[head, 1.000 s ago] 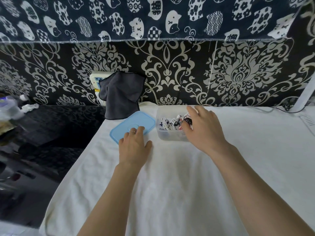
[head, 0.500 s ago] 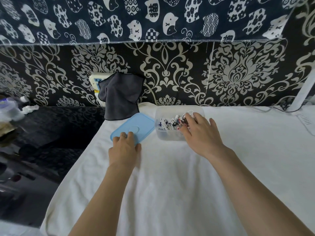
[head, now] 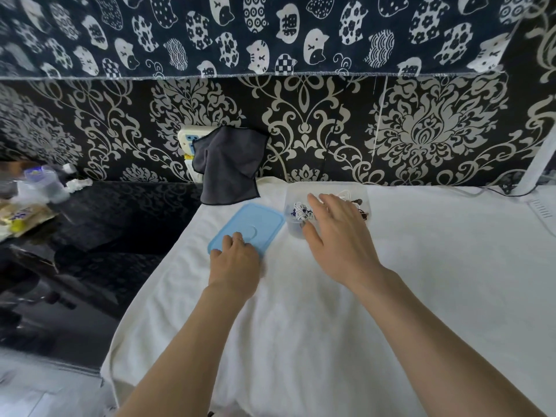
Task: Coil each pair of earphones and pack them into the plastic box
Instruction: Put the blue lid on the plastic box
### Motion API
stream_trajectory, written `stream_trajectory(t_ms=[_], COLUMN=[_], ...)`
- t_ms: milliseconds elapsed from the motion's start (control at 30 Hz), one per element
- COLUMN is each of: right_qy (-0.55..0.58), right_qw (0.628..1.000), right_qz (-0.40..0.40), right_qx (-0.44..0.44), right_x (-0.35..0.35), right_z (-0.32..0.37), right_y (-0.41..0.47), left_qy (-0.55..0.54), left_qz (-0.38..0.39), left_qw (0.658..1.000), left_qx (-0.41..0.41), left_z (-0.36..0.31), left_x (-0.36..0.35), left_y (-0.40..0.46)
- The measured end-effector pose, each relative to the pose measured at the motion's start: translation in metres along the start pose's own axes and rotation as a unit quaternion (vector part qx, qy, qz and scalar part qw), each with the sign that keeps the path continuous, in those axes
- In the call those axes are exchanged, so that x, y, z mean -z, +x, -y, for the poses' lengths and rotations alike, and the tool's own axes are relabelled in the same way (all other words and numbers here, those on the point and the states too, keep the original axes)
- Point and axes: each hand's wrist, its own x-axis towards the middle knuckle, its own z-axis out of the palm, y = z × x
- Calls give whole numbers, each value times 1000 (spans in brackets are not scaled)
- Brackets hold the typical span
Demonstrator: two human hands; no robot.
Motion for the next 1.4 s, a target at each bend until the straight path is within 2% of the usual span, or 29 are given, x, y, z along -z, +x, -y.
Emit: stream_trajectory(t_ms=[67, 133, 233, 333, 400, 533, 633, 733, 833, 933, 967, 1000, 1033, 1133, 1200, 1333, 1400], right_qy=[57, 169, 364, 503, 533, 576, 584, 582, 608, 647, 656, 657, 647, 581, 557, 526, 481], right_qw=[998, 985, 920, 839, 817, 780, 779, 784, 754, 703, 685, 674, 678, 736, 752, 766, 804], right_qz=[-9, -14, 20, 34, 25, 33, 35, -1, -48, -90, -105, -124, -141, -164, -177, -207, -206], right_qx=[1, -40, -142, -202, -219, -240, -225, -214, -243, -280, -298, -314, -319, -306, -305, -307, -283], right_x=[0, 2, 11, 22, 22, 20, 19, 19, 20, 26, 27, 28, 27, 22, 21, 19, 19], right_z=[9, 16, 22, 27, 25, 24, 21, 16, 8, -6, -12, -19, -24, -37, -40, -48, -48], right_y=[-3, -6, -5, -2, 2, 0, -5, -6, -2, 3, 3, 5, 6, 9, 10, 17, 20], left_qy=[17, -10, -113, -264, -359, -471, -555, -613, -686, -777, -791, -794, -790, -780, -772, -720, -675], left_qz=[-29, -76, -184, -272, -305, -357, -345, -289, -209, -139, -127, -117, -108, -104, -109, -148, -157], left_qw=[999, 997, 976, 925, 882, 805, 750, 723, 672, 583, 570, 573, 585, 608, 618, 674, 719], left_qx=[-28, -31, -37, -31, -17, 58, 104, 135, 183, 191, 182, 168, 150, 102, 98, 74, 52], left_z=[0, 5, 17, 24, 25, 25, 18, 10, 1, -11, -15, -20, -23, -33, -40, -51, -53], left_x=[4, 17, 44, 67, 79, 96, 97, 91, 85, 83, 82, 81, 78, 75, 77, 72, 68], left_y=[-5, -9, -15, -21, -24, -25, -19, -8, 4, 11, 11, 11, 11, 15, 19, 27, 30])
